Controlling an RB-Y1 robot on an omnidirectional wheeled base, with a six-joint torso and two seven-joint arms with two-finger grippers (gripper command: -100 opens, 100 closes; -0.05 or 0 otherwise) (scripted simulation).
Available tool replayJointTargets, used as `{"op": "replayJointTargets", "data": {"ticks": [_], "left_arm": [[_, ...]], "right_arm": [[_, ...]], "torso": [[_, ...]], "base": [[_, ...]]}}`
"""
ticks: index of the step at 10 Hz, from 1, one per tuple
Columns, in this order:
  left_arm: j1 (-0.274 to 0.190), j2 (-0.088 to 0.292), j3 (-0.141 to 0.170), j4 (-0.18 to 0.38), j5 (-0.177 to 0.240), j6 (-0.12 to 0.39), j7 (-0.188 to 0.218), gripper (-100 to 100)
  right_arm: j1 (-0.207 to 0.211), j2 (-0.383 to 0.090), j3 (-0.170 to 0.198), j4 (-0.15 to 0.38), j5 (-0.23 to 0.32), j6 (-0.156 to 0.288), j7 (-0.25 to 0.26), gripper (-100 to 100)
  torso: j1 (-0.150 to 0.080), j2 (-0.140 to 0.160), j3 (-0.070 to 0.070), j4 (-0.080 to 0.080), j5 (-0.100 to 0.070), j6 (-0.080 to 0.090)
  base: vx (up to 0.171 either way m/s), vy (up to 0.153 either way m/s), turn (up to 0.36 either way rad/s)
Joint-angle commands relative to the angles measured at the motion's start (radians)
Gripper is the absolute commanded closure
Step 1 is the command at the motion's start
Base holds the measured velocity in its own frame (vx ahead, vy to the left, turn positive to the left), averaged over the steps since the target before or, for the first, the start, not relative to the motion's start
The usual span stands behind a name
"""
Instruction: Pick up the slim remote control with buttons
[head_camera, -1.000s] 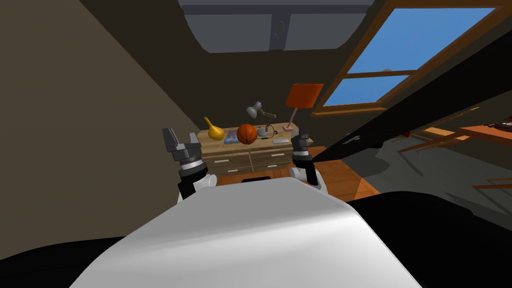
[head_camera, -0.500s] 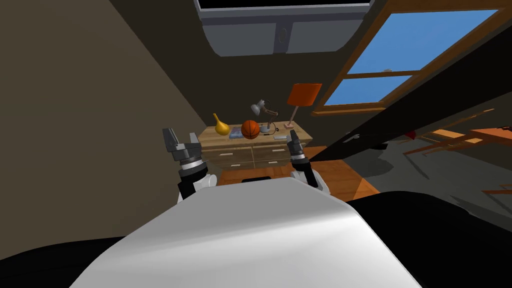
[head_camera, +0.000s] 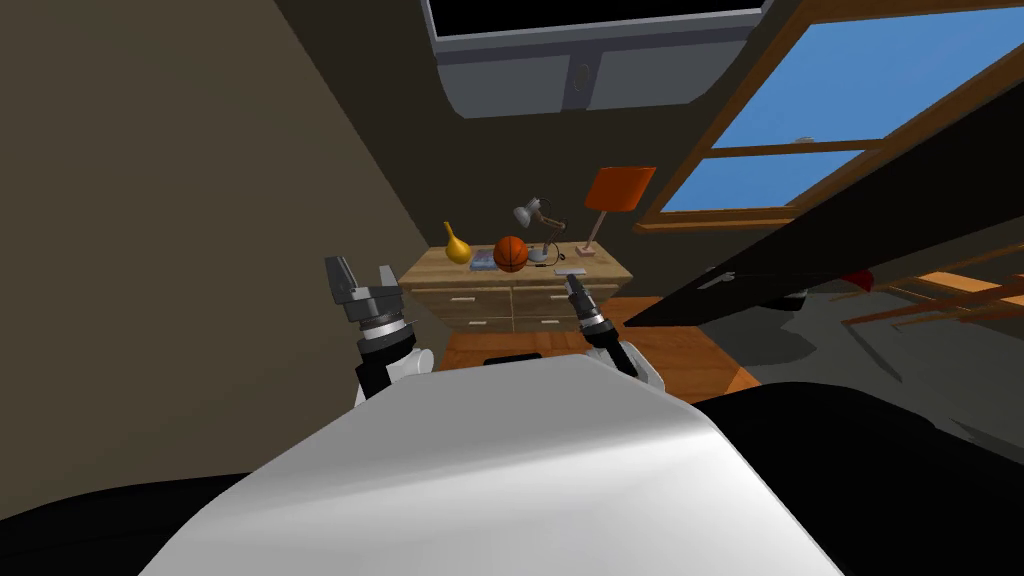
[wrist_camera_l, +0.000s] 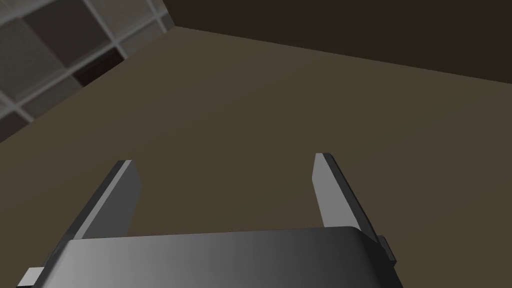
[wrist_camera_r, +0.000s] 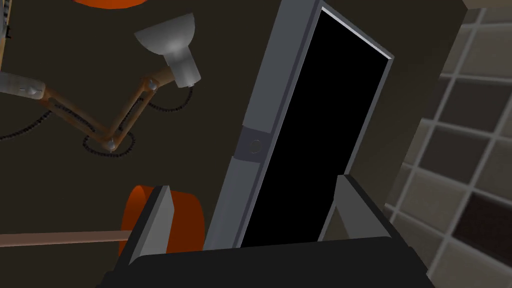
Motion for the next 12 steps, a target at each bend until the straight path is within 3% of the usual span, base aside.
{"op": "replayJointTargets", "data": {"ticks": [1,4,5,6,9,10,11,12], "left_arm": [[0.0,0.0,0.0,0.0,0.0,0.0,0.0,0],[0.0,0.0,0.0,0.0,0.0,0.0,0.0,0],[0.0,0.0,0.0,0.0,0.0,0.0,0.0,0],[0.0,0.0,0.0,0.0,0.0,0.0,0.0,0],[0.0,0.0,0.0,0.0,0.0,0.0,0.0,0],[0.0,0.0,0.0,0.0,0.0,0.0,0.0,0],[0.0,0.0,0.0,0.0,0.0,0.0,0.0,0],[0.0,0.0,0.0,0.0,0.0,0.0,0.0,0]], "right_arm": [[0.006,-0.05,0.019,0.05,0.016,-0.025,-0.005,-100],[0.012,-0.116,0.035,0.094,0.03,-0.04,-0.008,-100],[0.018,-0.153,0.051,0.138,0.045,-0.055,-0.011,-100],[0.018,-0.17,0.051,0.138,0.045,-0.055,-0.011,-100],[0.028,-0.262,0.083,0.229,0.078,-0.084,-0.015,-100],[0.028,-0.284,0.083,0.229,0.078,-0.084,-0.015,-100],[0.034,-0.318,0.099,0.276,0.096,-0.098,-0.015,-100],[0.034,-0.344,0.099,0.276,0.096,-0.098,-0.015,-100]], "torso": [[0.0,0.0,0.0,0.0,0.0,0.0],[0.001,-0.003,-0.001,-0.001,0.0,-0.001],[0.0,-0.003,-0.002,-0.001,0.0,0.0],[0.0,-0.003,-0.002,-0.001,0.0,0.0],[-0.001,-0.004,-0.002,-0.001,0.0,0.0],[-0.001,-0.004,-0.002,-0.001,0.0,-0.001],[-0.001,-0.004,-0.003,-0.001,0.0,0.0],[-0.001,-0.004,-0.003,-0.001,0.0,0.0]], "base": [[-0.101,0.043,0.131],[-0.055,0.042,0.109],[-0.054,0.033,0.133],[-0.045,0.023,0.094],[-0.04,0.028,0.17],[-0.032,0.024,0.097],[-0.029,0.031,0.176],[-0.02,0.02,0.115]]}}
